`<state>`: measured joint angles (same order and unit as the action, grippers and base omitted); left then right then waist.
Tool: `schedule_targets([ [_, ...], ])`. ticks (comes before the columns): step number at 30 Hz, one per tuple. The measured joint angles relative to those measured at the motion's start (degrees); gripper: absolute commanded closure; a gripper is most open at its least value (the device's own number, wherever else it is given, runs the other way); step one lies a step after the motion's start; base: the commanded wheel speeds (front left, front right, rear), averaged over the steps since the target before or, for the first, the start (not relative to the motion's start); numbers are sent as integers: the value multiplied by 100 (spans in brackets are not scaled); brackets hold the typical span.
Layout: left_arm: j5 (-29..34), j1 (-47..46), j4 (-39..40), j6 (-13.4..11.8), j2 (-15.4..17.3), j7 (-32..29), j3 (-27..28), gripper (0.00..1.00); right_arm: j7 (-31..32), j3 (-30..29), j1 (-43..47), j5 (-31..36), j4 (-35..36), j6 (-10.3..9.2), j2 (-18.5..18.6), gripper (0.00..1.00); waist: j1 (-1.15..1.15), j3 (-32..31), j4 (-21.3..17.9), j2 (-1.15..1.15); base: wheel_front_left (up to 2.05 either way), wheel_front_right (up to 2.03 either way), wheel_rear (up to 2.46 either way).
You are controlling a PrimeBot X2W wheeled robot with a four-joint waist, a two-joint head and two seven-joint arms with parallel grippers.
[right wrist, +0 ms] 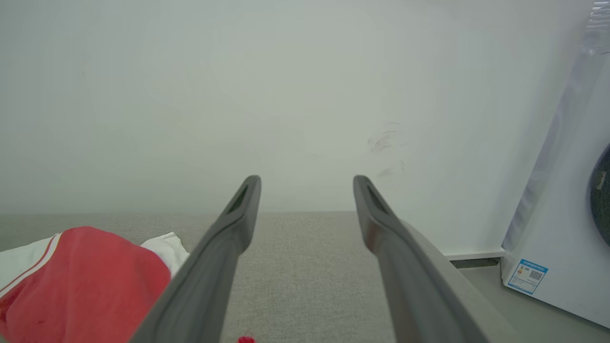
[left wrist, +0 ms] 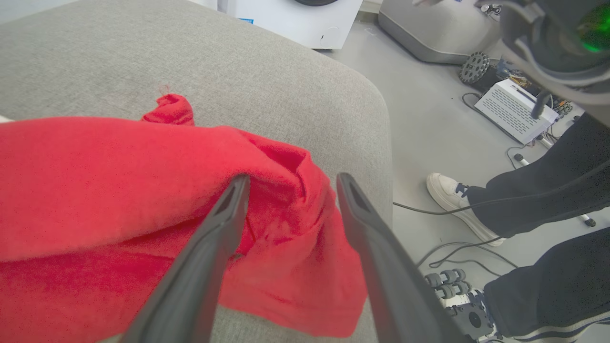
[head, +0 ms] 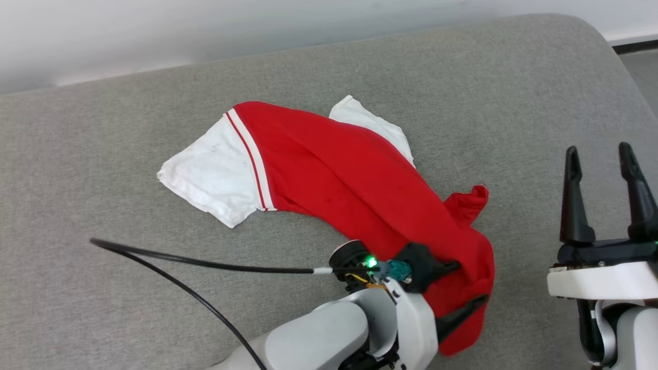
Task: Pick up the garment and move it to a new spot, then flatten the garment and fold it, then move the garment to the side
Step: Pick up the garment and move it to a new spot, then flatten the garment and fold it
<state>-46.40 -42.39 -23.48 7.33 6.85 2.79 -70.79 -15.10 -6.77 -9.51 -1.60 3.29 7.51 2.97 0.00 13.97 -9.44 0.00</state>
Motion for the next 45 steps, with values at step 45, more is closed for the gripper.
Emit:
schedule_targets([
  [45, 2203, 4353, 2286, -458, 492, 1228, 6210, 0, 0, 717, 623, -52, -120, 0, -5, 0, 0, -958, 894, 0, 0, 0, 0],
])
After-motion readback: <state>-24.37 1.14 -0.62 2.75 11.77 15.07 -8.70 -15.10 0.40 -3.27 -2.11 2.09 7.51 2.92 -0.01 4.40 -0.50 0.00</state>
